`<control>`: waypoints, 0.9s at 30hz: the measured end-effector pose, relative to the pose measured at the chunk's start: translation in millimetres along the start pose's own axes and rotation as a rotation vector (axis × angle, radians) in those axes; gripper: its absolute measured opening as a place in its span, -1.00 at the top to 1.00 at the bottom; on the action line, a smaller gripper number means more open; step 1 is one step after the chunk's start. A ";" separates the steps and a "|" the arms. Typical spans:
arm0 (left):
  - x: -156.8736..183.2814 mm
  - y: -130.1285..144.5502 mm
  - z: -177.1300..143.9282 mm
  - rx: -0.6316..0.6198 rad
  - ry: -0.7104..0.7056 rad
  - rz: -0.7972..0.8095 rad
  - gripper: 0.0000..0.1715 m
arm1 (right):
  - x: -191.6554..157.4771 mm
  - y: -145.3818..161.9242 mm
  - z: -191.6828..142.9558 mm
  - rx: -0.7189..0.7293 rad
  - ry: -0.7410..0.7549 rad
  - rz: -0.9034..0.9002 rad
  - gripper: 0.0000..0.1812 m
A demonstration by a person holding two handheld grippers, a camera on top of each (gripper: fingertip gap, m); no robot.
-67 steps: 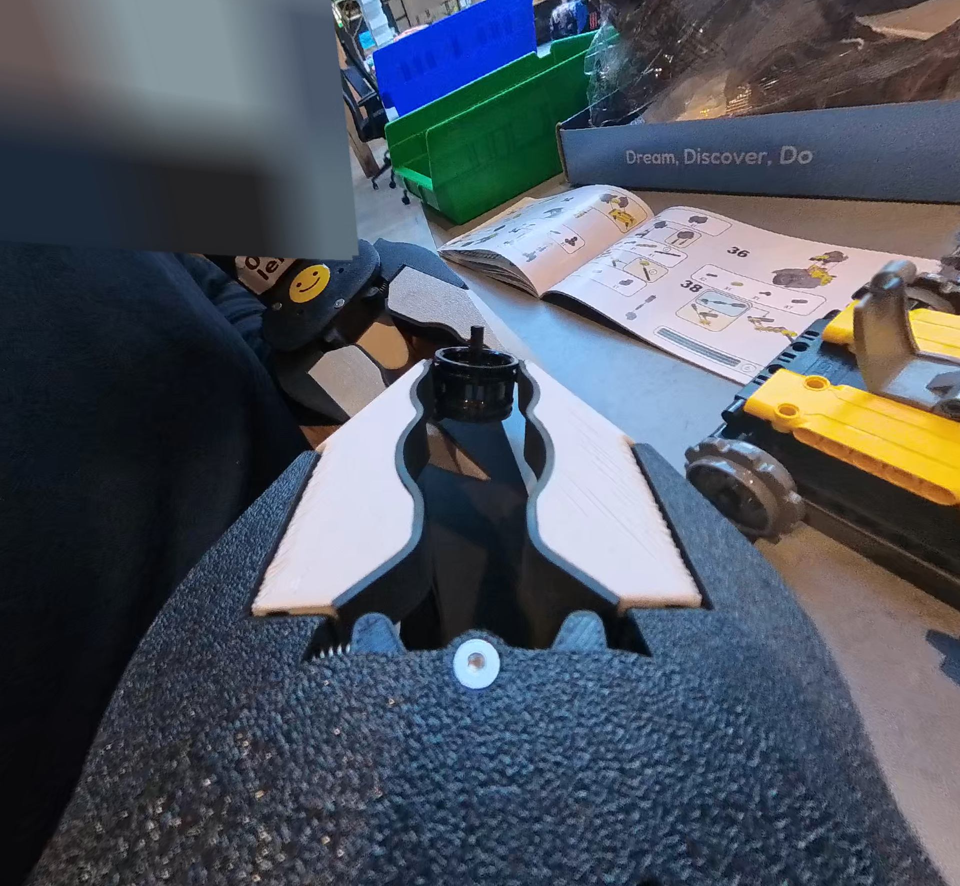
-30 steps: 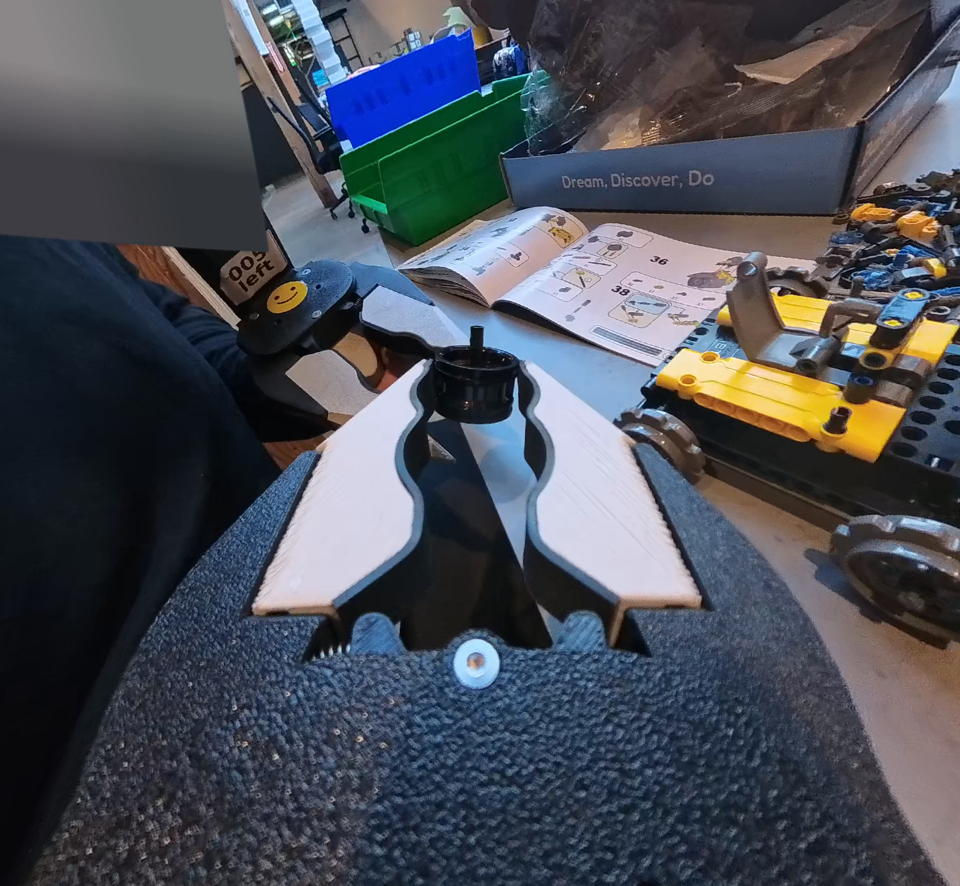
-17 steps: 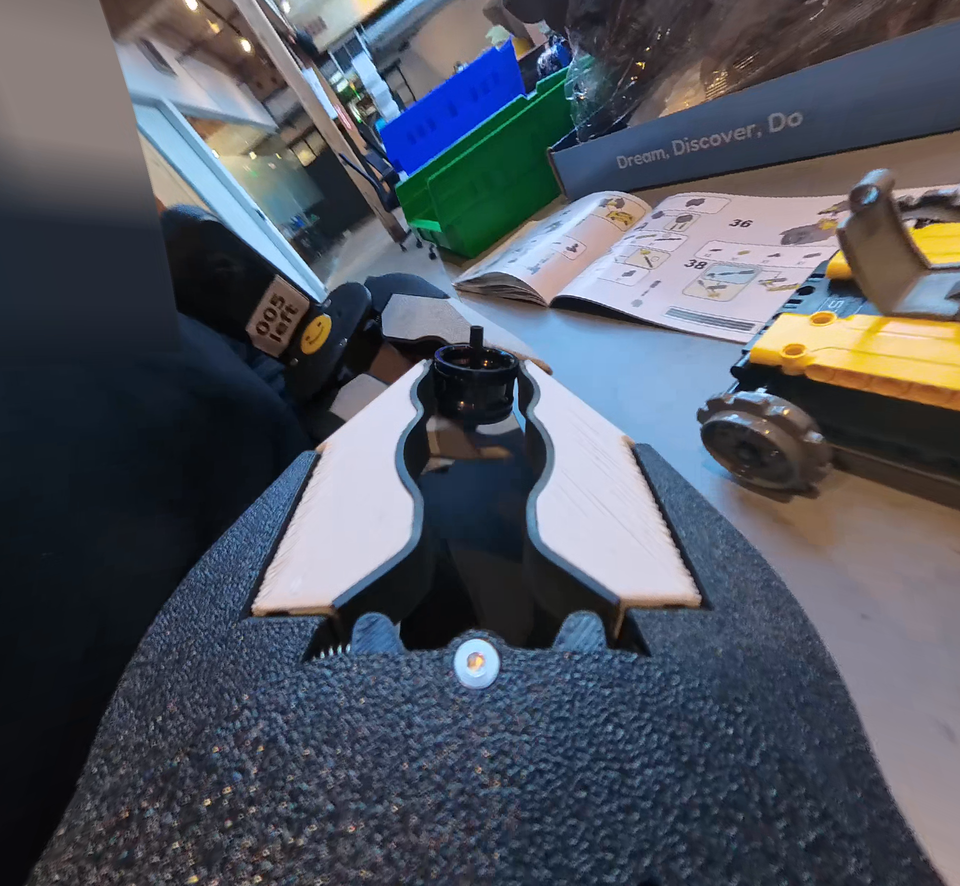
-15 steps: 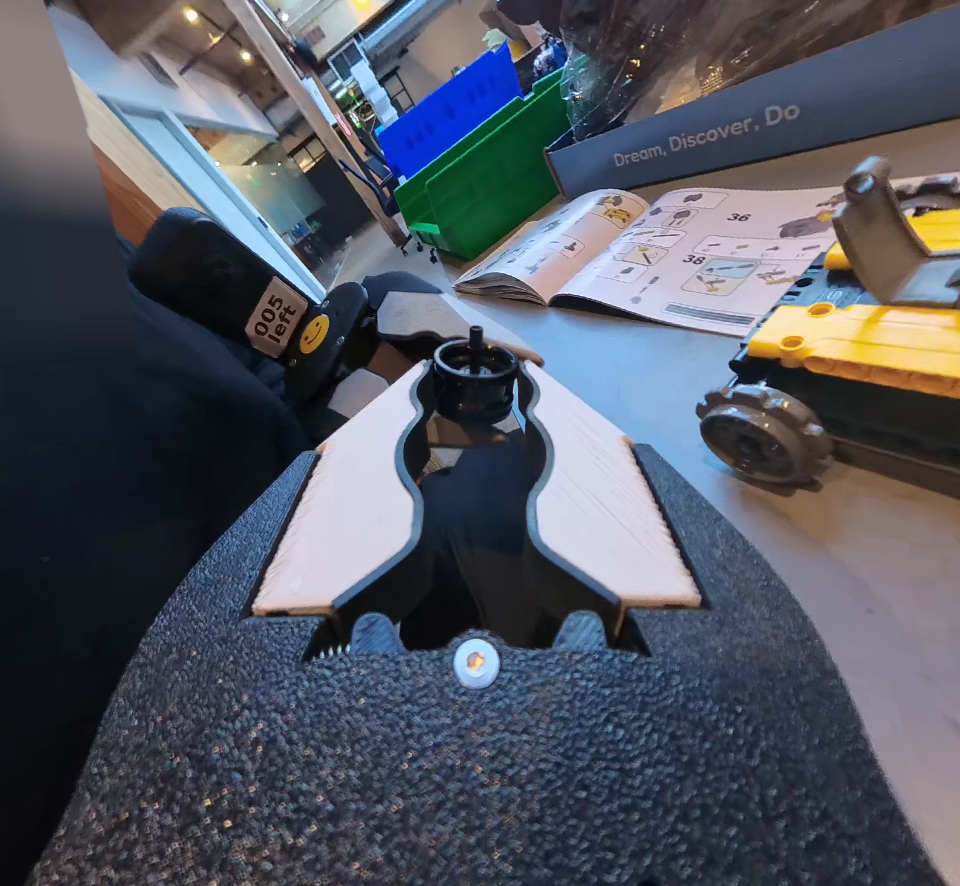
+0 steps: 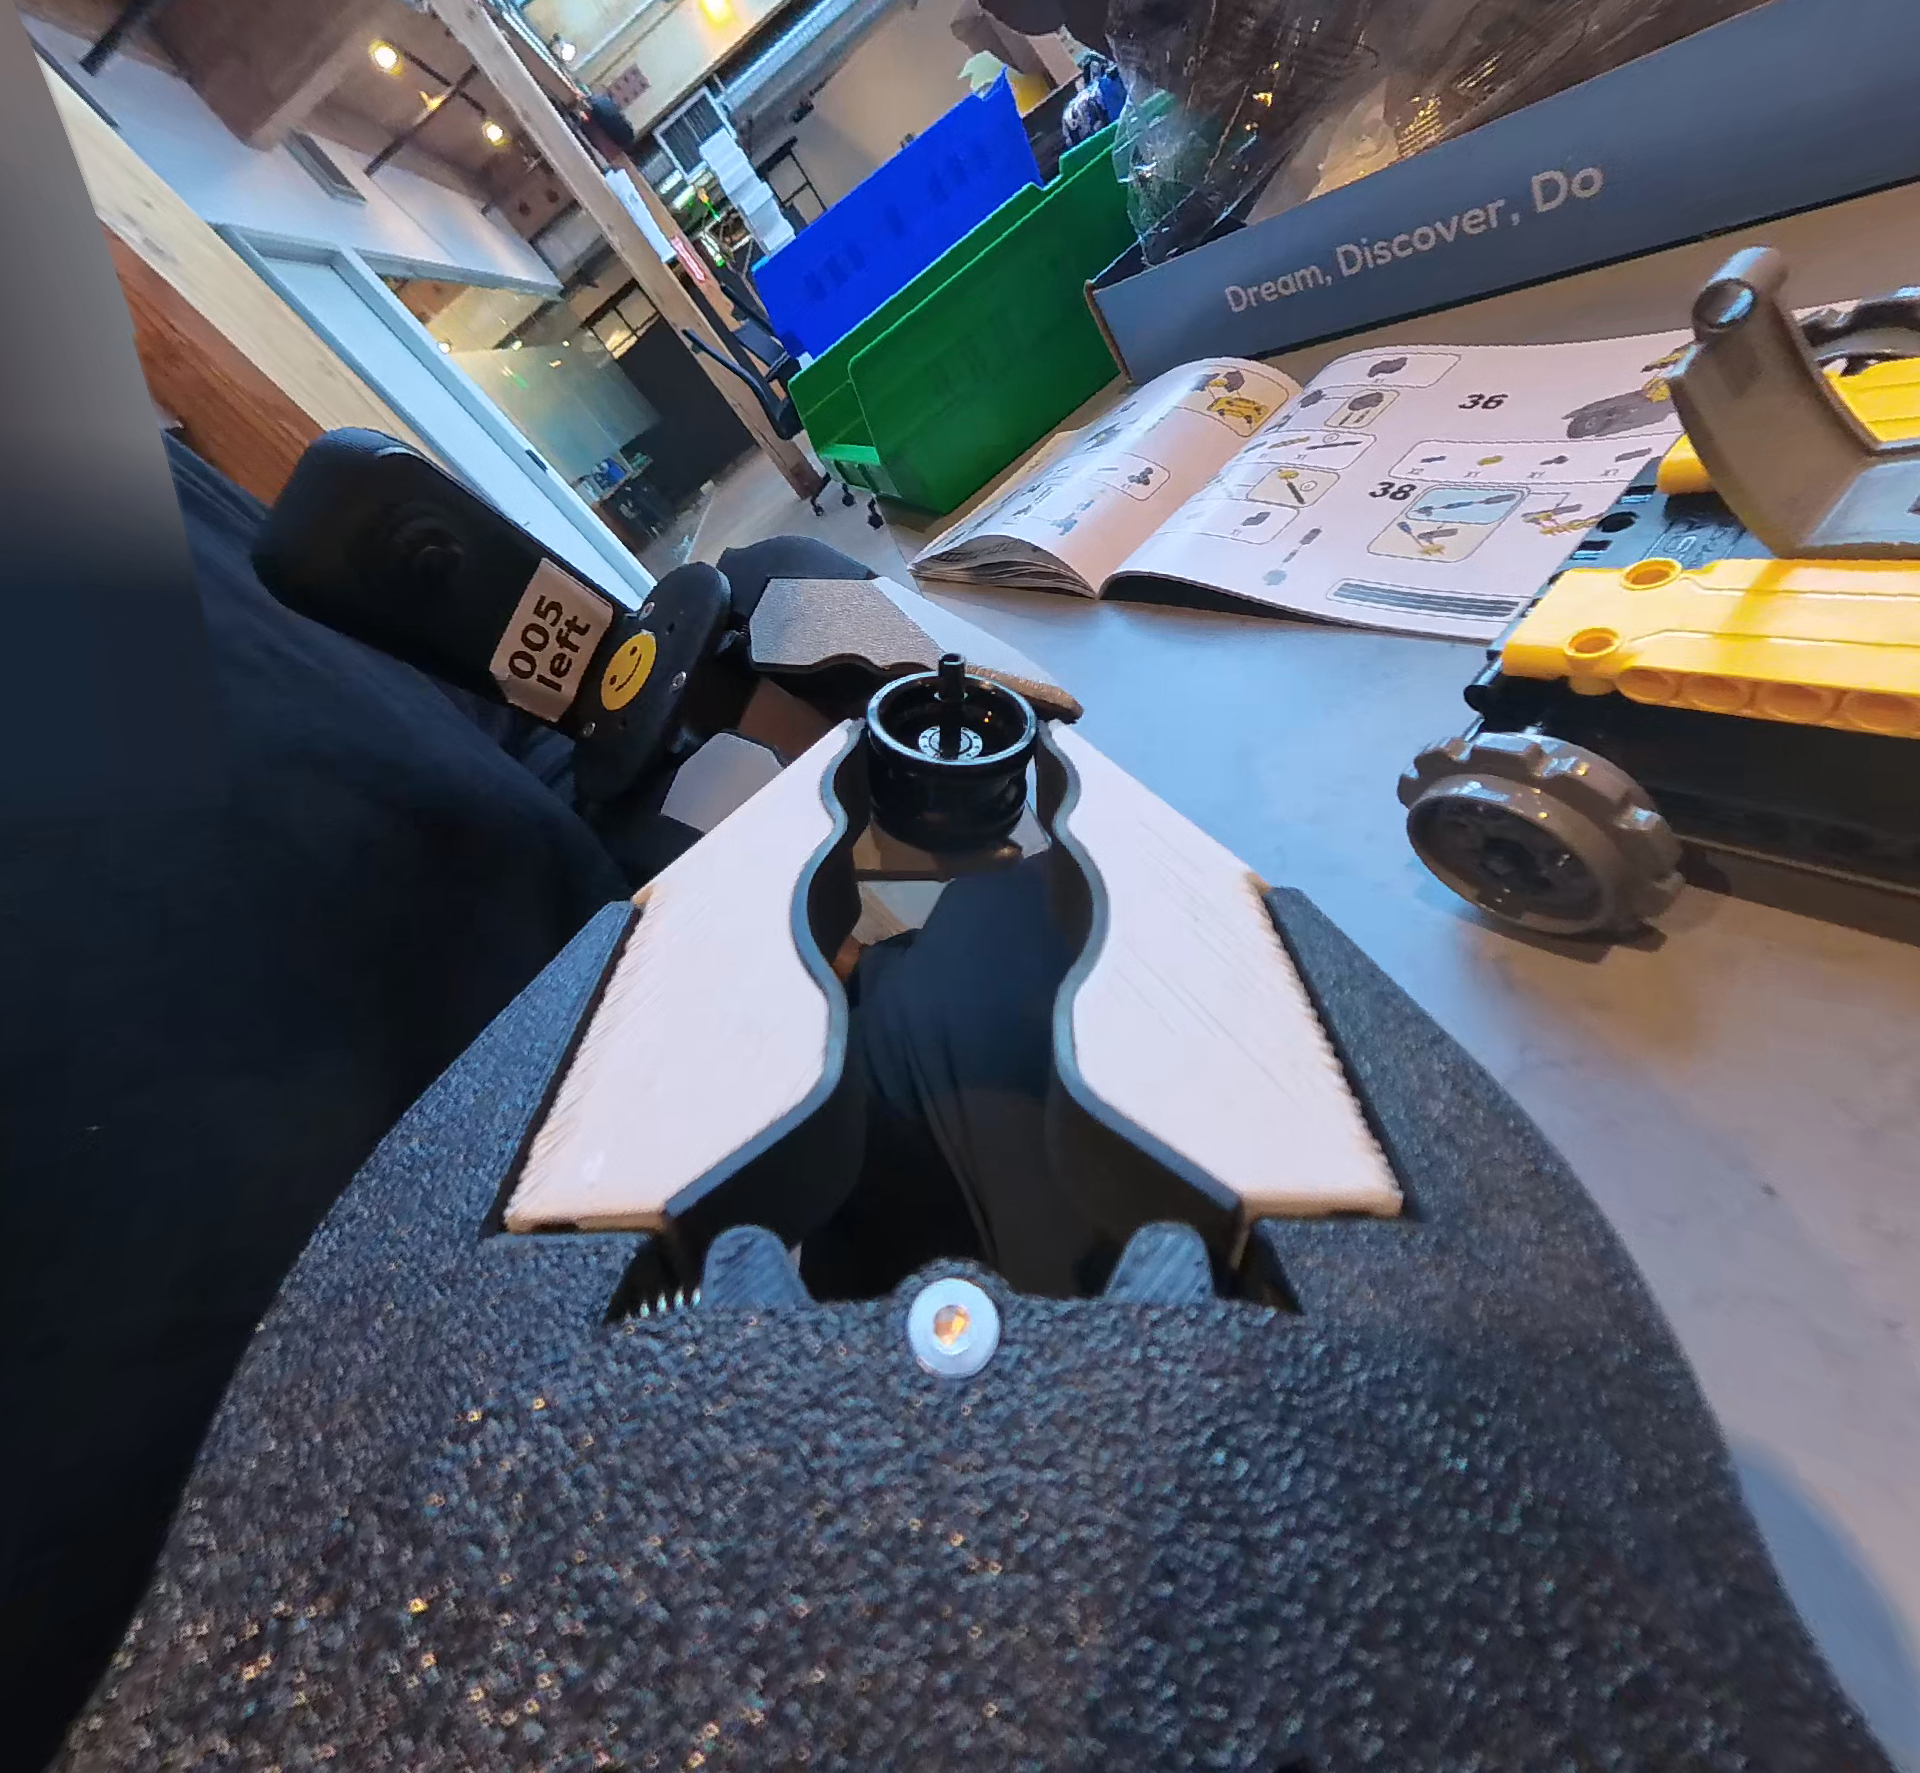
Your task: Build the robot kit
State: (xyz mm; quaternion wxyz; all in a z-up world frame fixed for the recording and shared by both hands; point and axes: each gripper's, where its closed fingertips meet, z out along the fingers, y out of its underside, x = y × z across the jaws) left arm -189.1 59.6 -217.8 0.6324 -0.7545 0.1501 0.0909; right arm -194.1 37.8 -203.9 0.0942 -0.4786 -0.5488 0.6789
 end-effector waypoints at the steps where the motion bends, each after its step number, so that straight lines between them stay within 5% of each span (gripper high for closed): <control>1: 0.1 0.3 0.0 -0.001 0.003 -0.002 0.73 | 0.2 0.2 -0.1 0.000 -0.002 0.004 0.66; 27: 2.0 3.2 1.0 -0.013 0.025 -0.032 0.75 | 3.9 -1.2 -6.7 -0.014 0.018 -0.018 0.66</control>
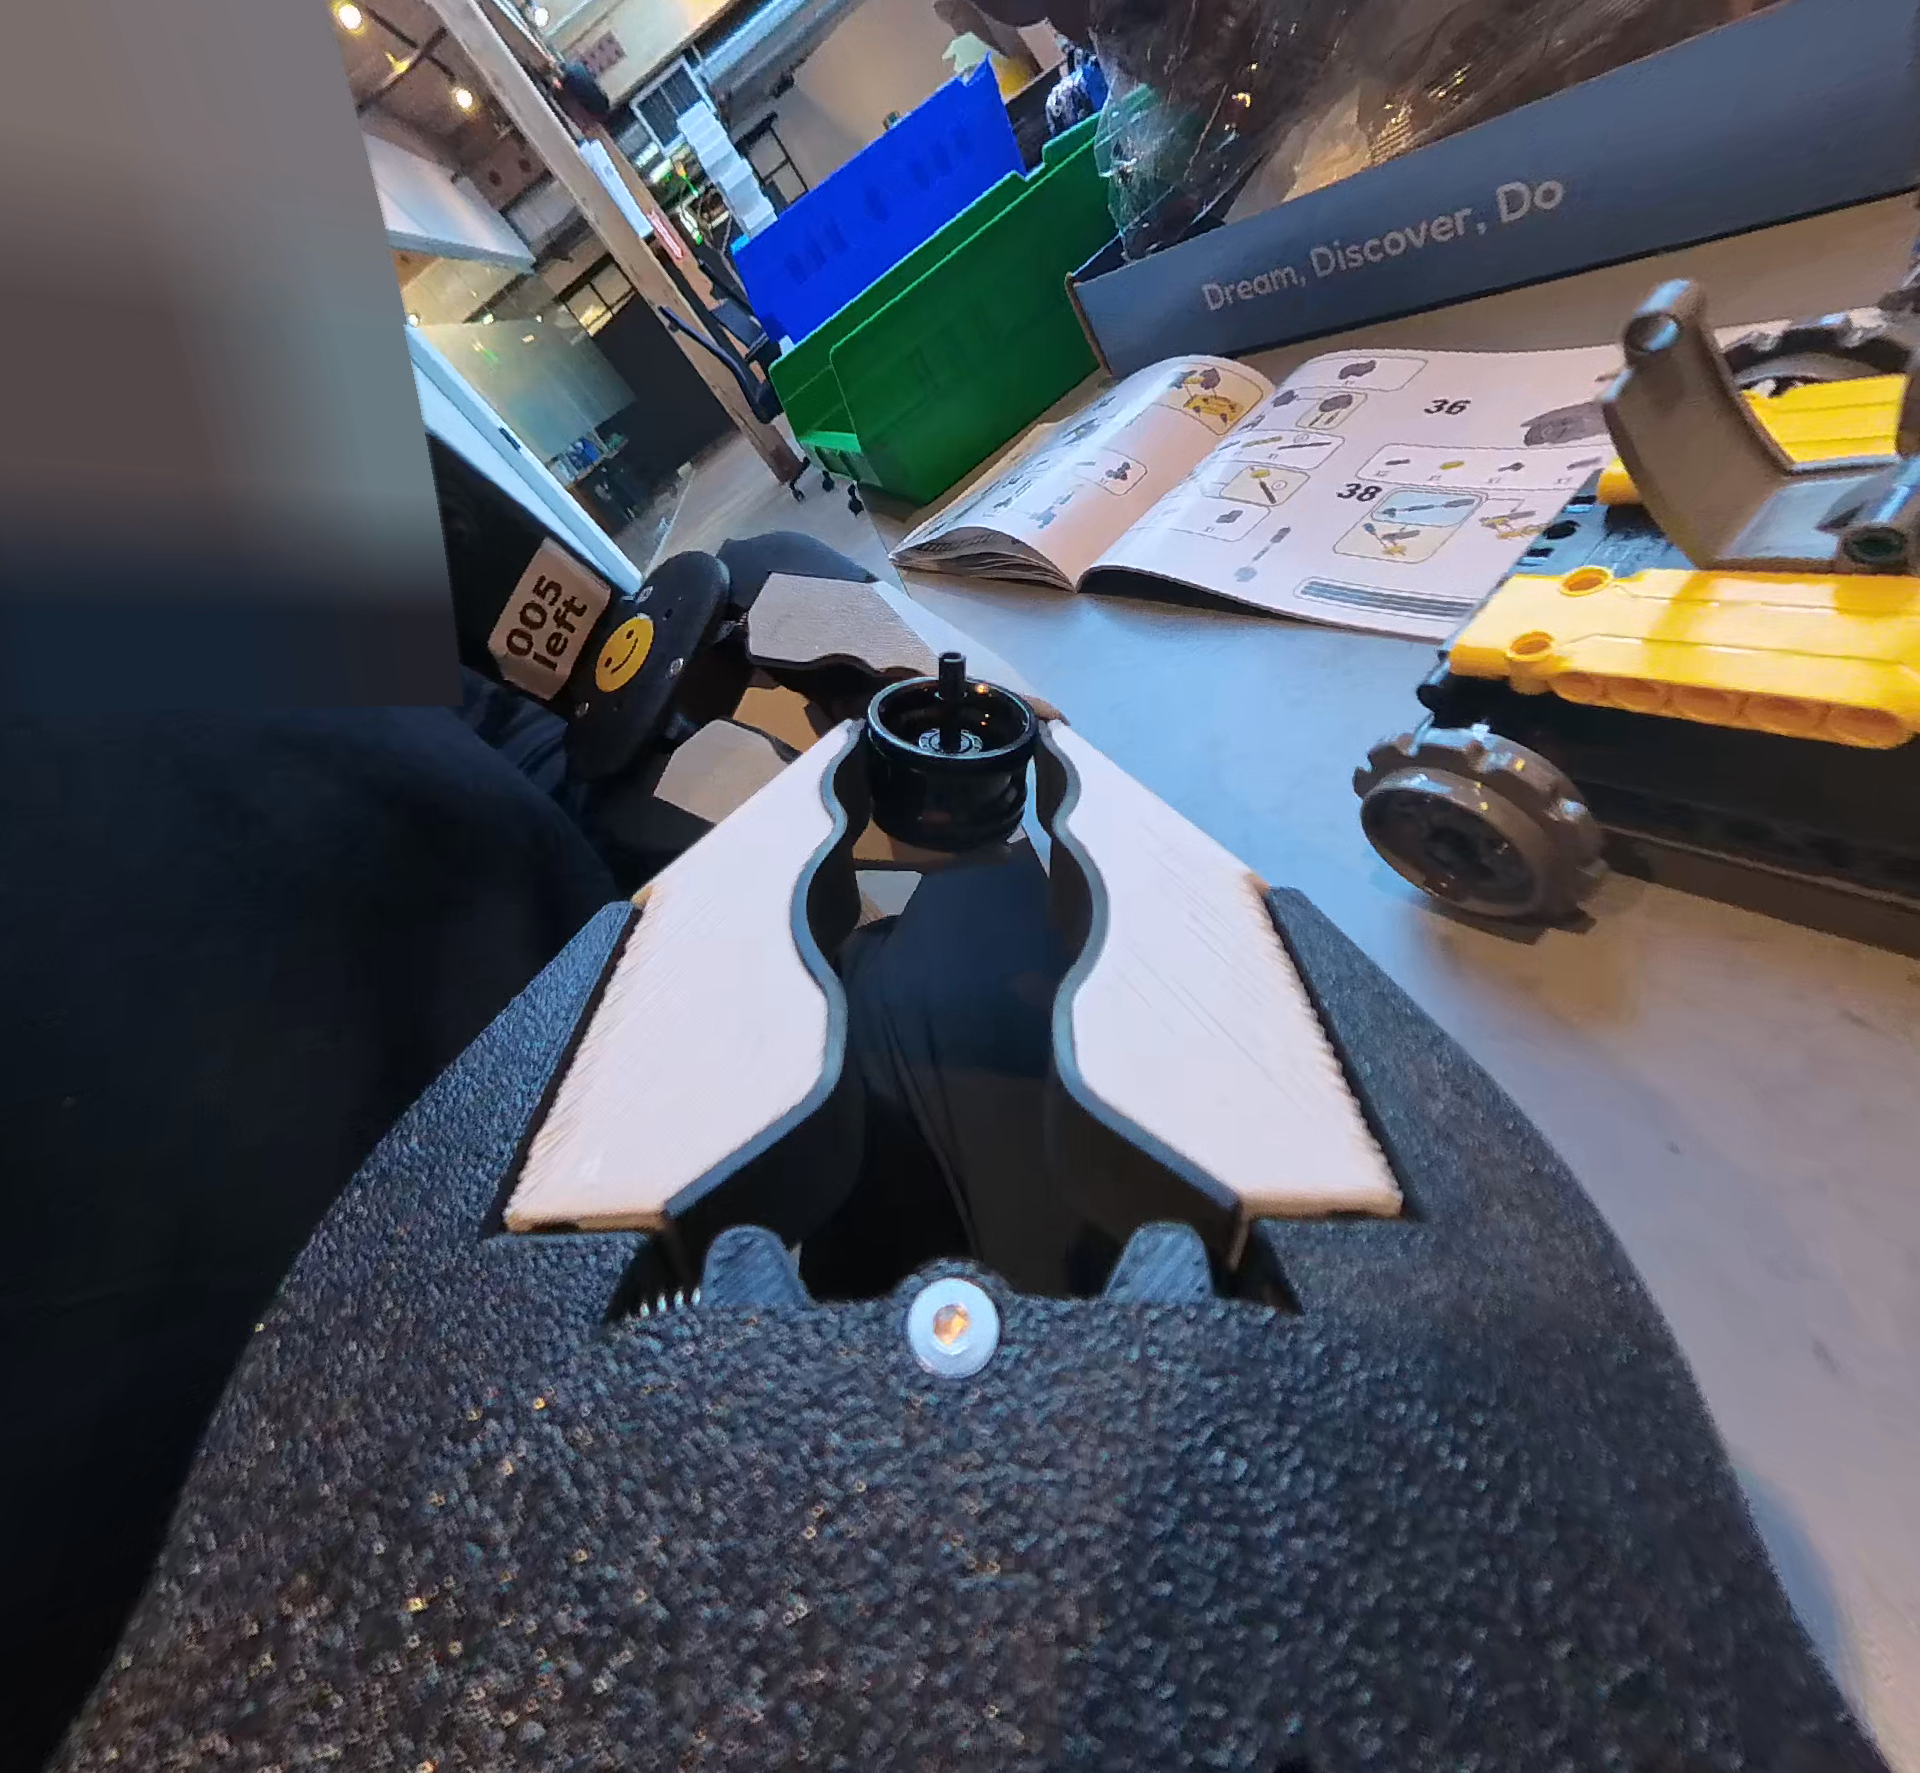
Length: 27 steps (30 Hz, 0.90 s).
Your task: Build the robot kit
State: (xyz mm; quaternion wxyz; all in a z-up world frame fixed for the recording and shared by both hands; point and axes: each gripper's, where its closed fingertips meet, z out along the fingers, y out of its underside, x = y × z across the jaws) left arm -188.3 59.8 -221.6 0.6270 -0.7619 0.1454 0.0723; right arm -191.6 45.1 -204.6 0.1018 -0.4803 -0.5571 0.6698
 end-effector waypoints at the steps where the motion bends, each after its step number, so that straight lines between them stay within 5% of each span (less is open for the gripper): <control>1: -0.8 0.2 -0.4 0.000 0.003 -0.011 0.74 | -0.7 -0.7 0.8 -0.004 0.001 -0.008 0.66; 27: -6.1 2.6 -3.1 -0.004 0.065 -0.173 0.65 | 2.4 -4.9 17.2 -0.039 -0.009 -0.109 0.65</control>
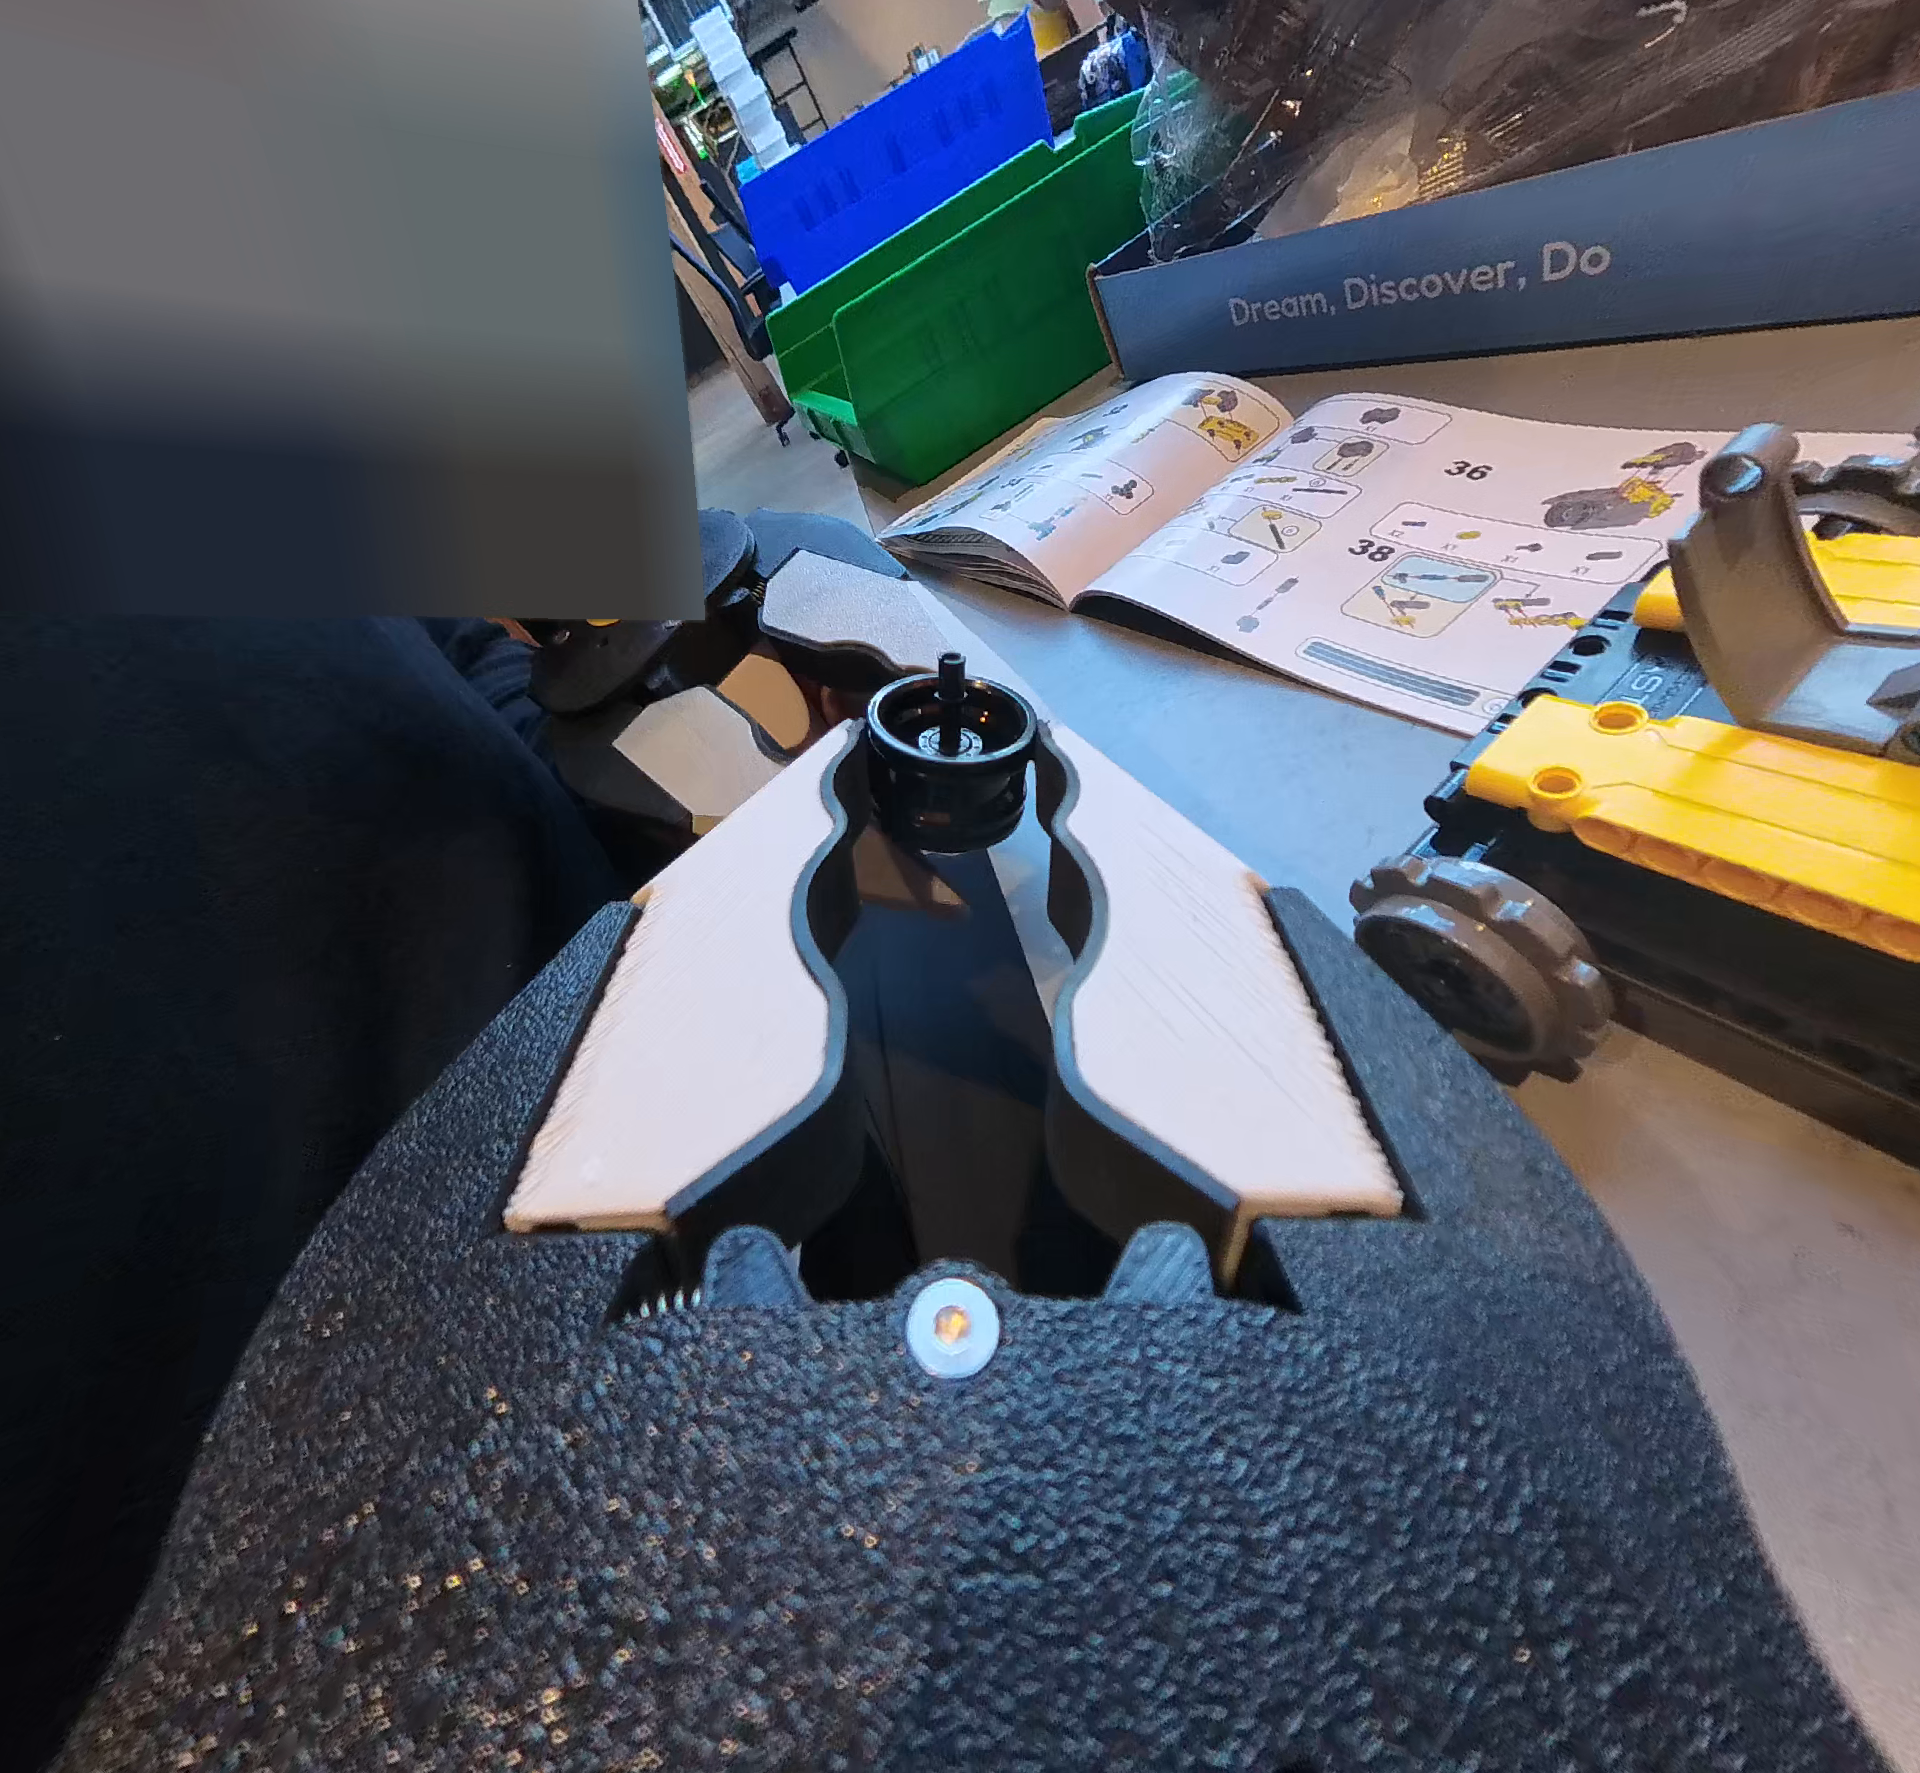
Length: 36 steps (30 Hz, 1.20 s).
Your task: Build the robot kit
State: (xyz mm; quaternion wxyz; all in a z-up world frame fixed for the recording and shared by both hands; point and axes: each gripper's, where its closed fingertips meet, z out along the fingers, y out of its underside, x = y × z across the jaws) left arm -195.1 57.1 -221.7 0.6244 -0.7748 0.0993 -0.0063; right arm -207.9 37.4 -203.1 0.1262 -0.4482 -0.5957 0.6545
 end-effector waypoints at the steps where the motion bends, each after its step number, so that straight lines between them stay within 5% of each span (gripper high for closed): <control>1: -0.1 0.1 0.0 0.000 0.001 -0.003 0.65 | 0.1 0.1 -0.4 0.001 -0.001 -0.002 0.65; 9: -5.7 1.5 -1.3 -0.003 0.004 -0.058 0.64 | 12.6 -6.3 -12.7 0.012 0.112 -0.113 0.65; 15: -10.3 1.4 -2.7 0.008 0.003 -0.101 0.65 | 60.7 -33.9 -76.6 0.051 0.527 -0.274 0.66; 19: -6.0 5.3 2.2 -0.012 0.017 -0.111 0.65 | 106.1 -26.6 -138.0 -0.009 0.789 -0.209 0.66; 29: -4.6 13.3 9.4 -0.045 0.004 -0.096 0.65 | 142.8 26.9 -163.1 -0.320 0.849 -0.052 0.63; 36: -6.3 11.8 6.2 -0.036 0.003 -0.100 0.66 | 129.5 1.6 -162.5 -0.265 0.808 -0.128 0.58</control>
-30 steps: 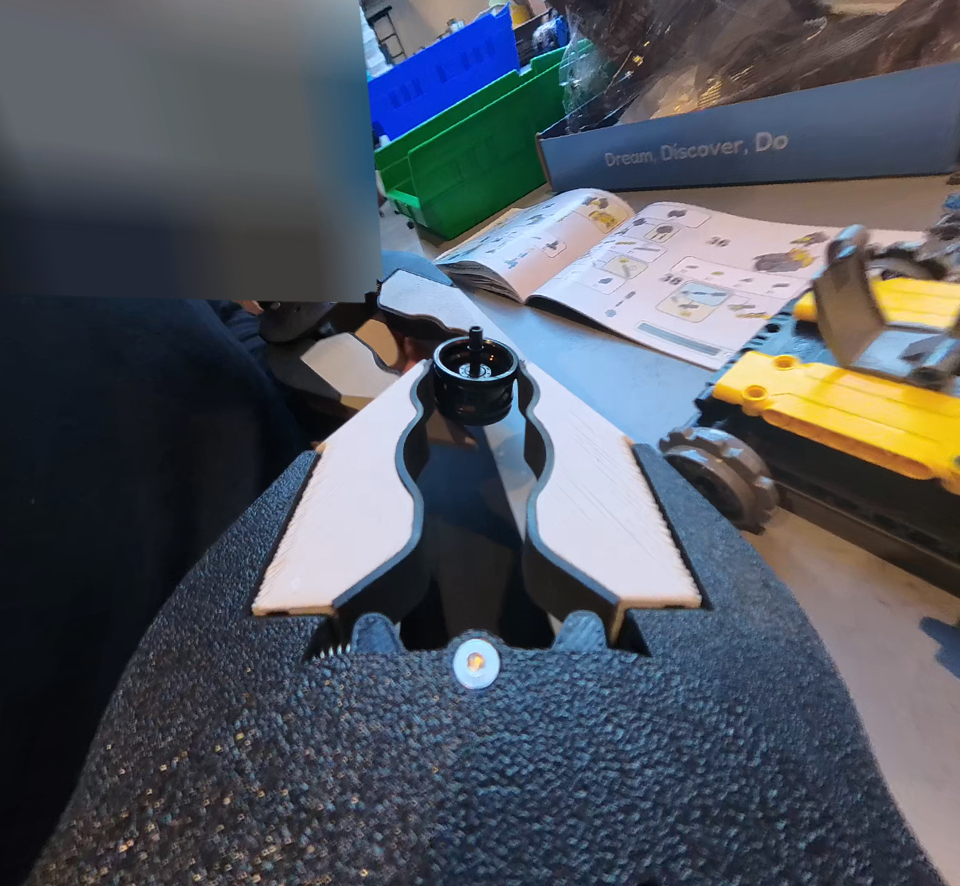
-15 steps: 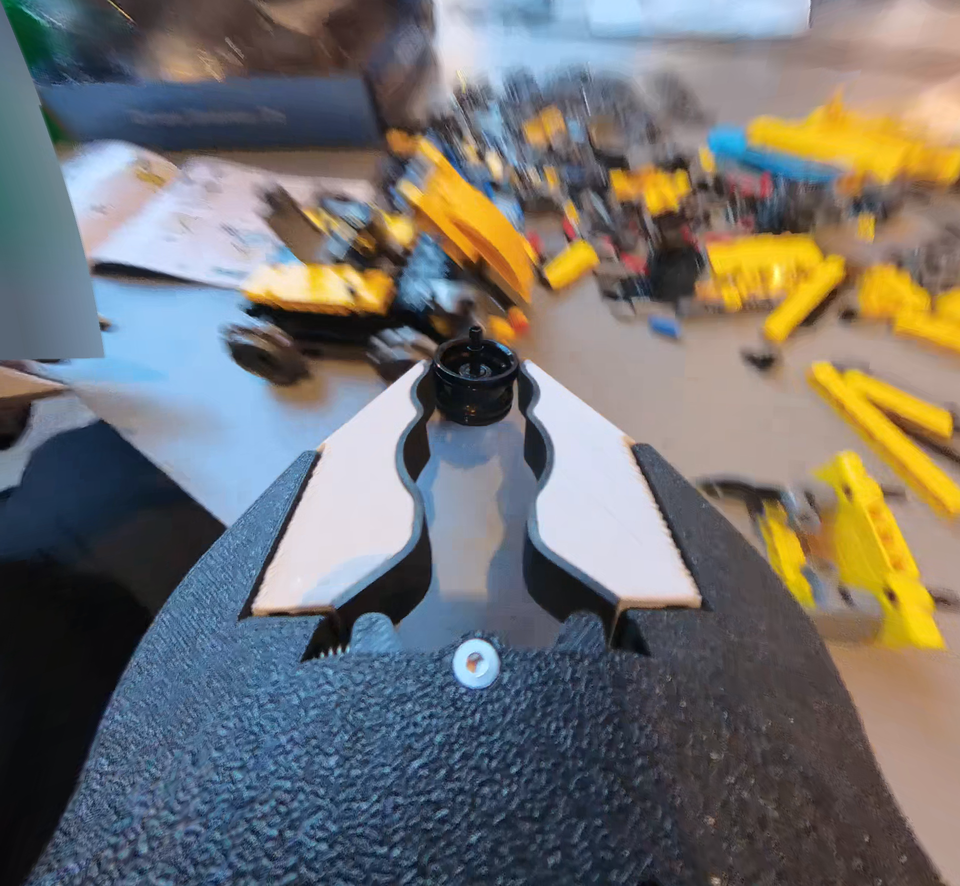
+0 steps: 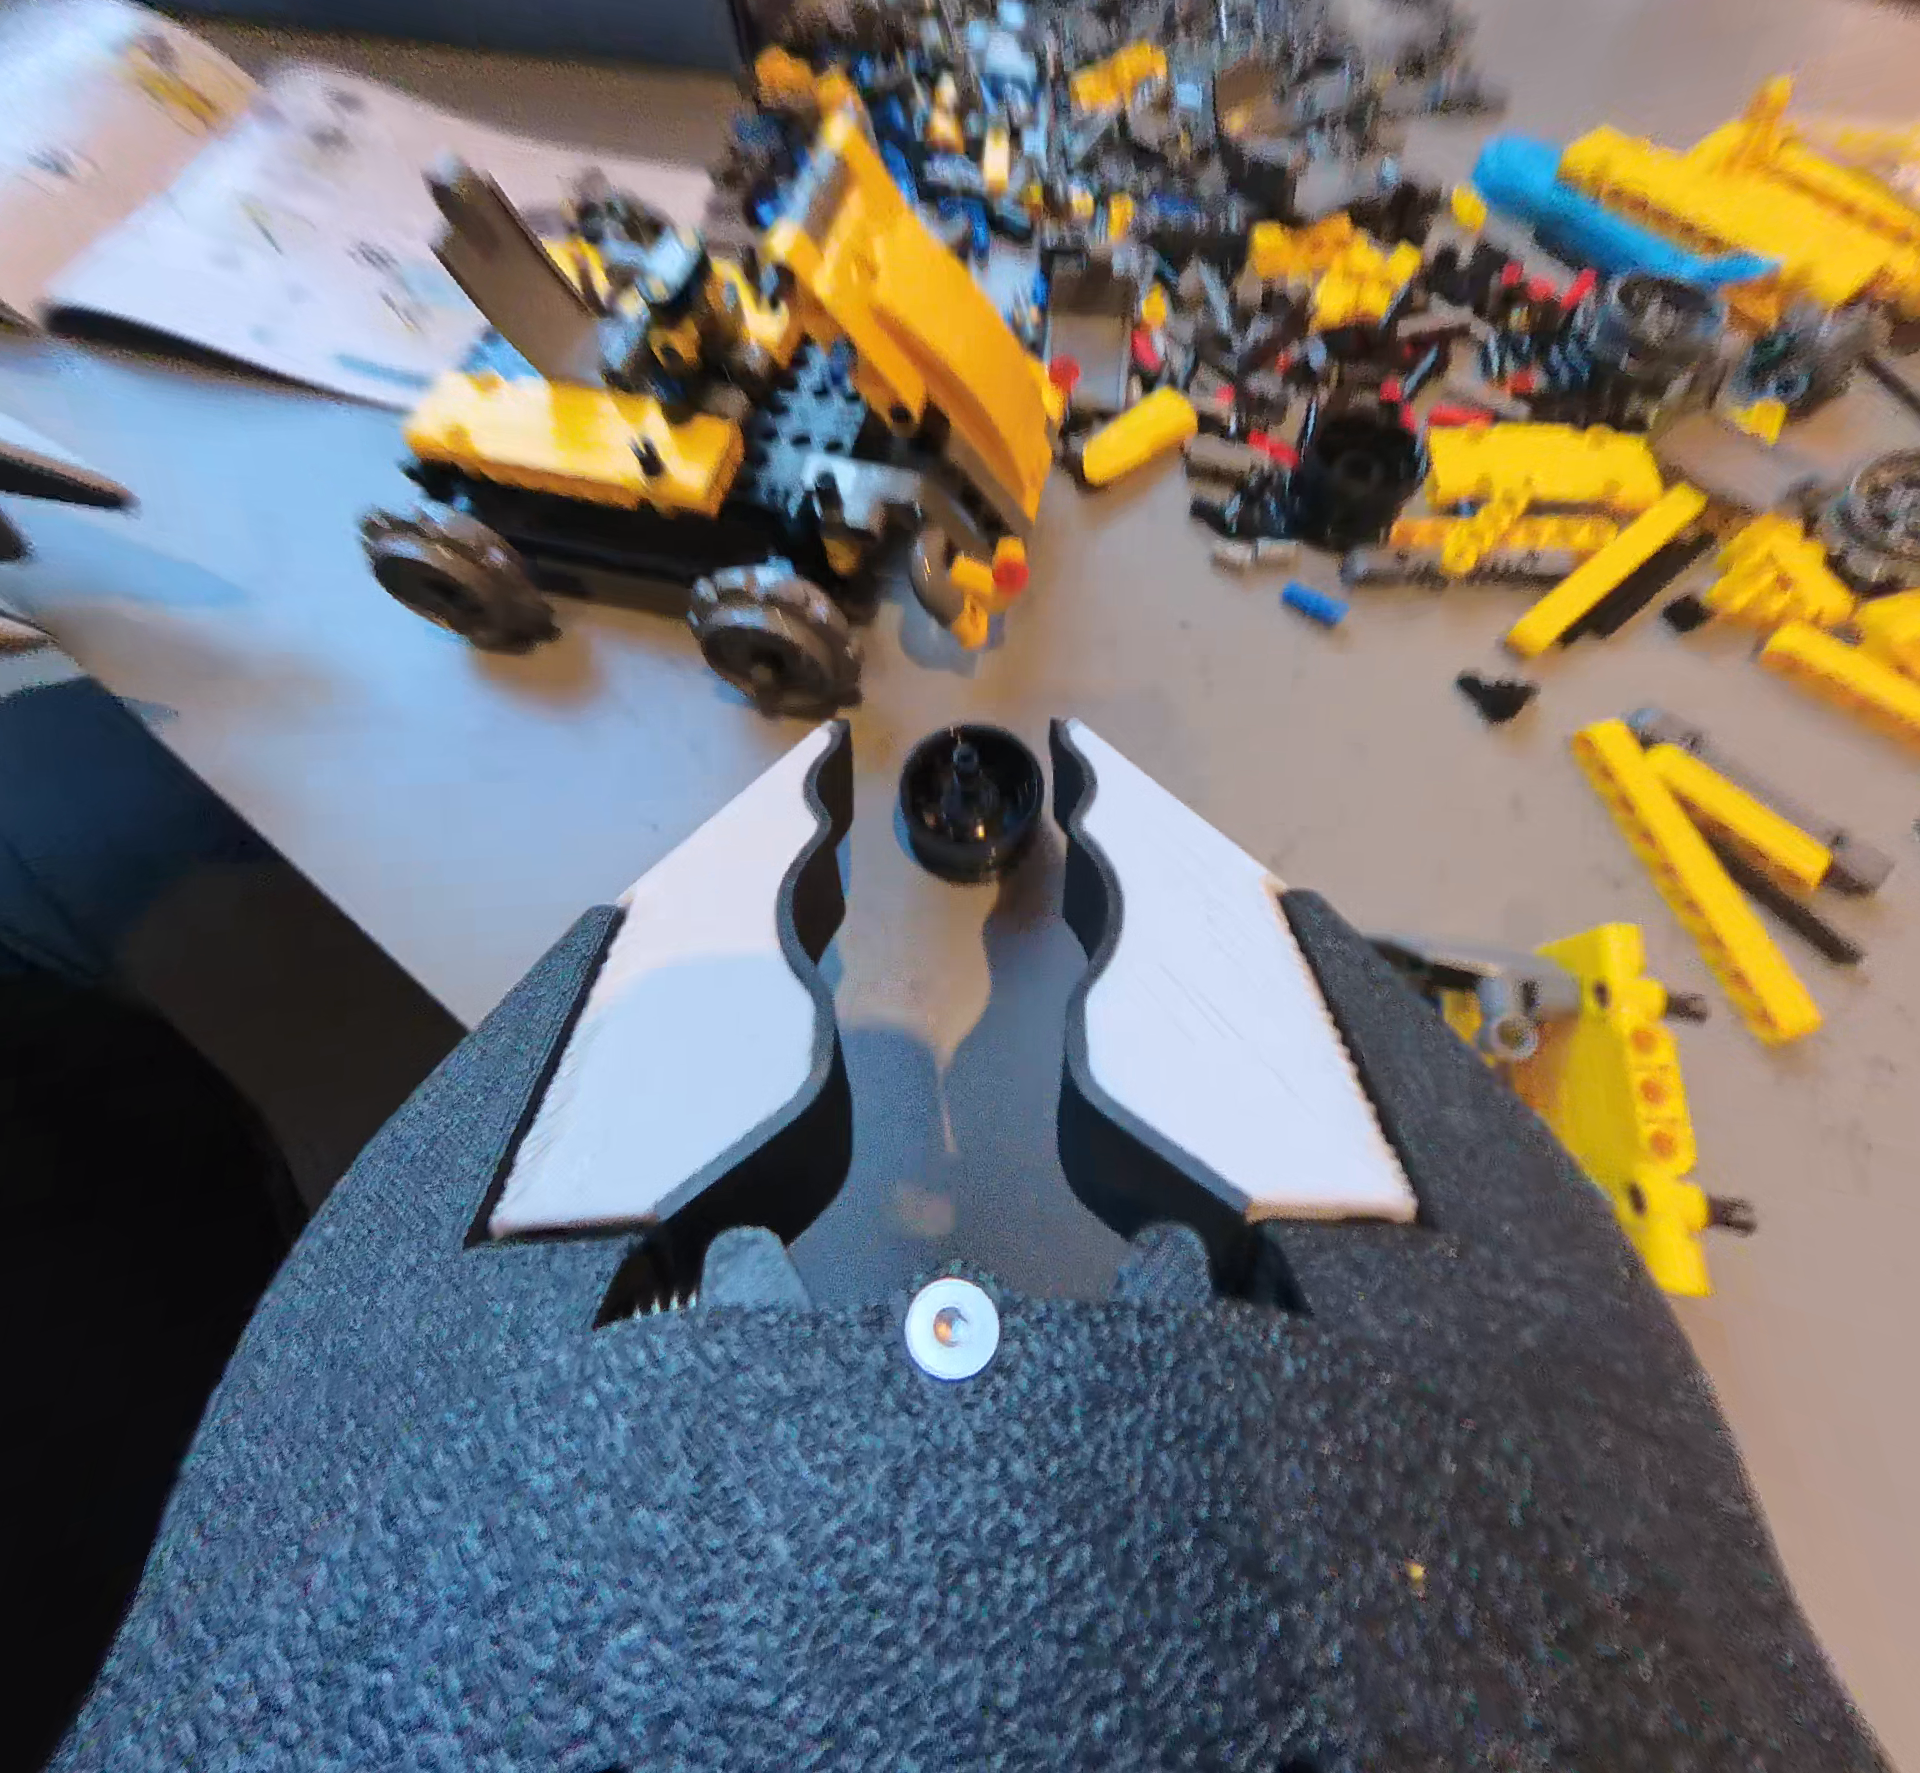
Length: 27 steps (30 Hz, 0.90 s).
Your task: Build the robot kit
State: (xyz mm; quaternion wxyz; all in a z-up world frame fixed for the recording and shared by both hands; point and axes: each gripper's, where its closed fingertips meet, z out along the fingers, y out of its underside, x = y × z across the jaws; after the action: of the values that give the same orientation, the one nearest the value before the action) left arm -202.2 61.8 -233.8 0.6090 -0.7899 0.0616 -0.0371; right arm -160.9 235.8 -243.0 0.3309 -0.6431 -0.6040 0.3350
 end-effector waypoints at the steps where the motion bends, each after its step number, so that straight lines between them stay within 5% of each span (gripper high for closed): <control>1: -0.1 -0.4 -0.4 0.002 0.002 -0.002 0.65 | -1.1 -10.4 -4.2 0.036 -0.024 0.002 0.58; 5: 1.3 -1.2 -0.7 0.004 0.012 -0.007 0.66 | 16.6 -66.3 -18.3 0.186 -0.106 0.038 0.59; 7: 2.7 -2.5 -0.8 0.008 0.016 -0.004 0.66 | 46.6 -76.5 -5.7 0.141 -0.062 -0.014 0.58; 12: 2.0 -1.9 -0.9 0.002 0.005 0.012 0.66 | 81.7 -61.3 52.2 -0.138 -0.109 -0.127 0.53; 18: -3.0 -0.7 -1.6 0.001 -0.001 -0.008 0.66 | 96.1 -37.7 83.6 -0.378 -0.085 -0.284 0.61; 20: -3.4 -1.3 -1.7 0.004 0.002 -0.011 0.66 | 98.7 -40.3 82.7 -0.390 -0.089 -0.294 0.98; 27: -1.9 -3.1 -2.8 0.011 0.013 -0.019 0.66 | 104.6 -77.5 52.0 -0.206 -0.154 -0.071 0.93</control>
State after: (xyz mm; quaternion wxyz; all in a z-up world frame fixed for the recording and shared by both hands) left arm -204.3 60.1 -230.0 0.6124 -0.7869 0.0580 -0.0481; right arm -242.3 345.3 -210.8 0.2276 -0.6241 -0.6812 0.3077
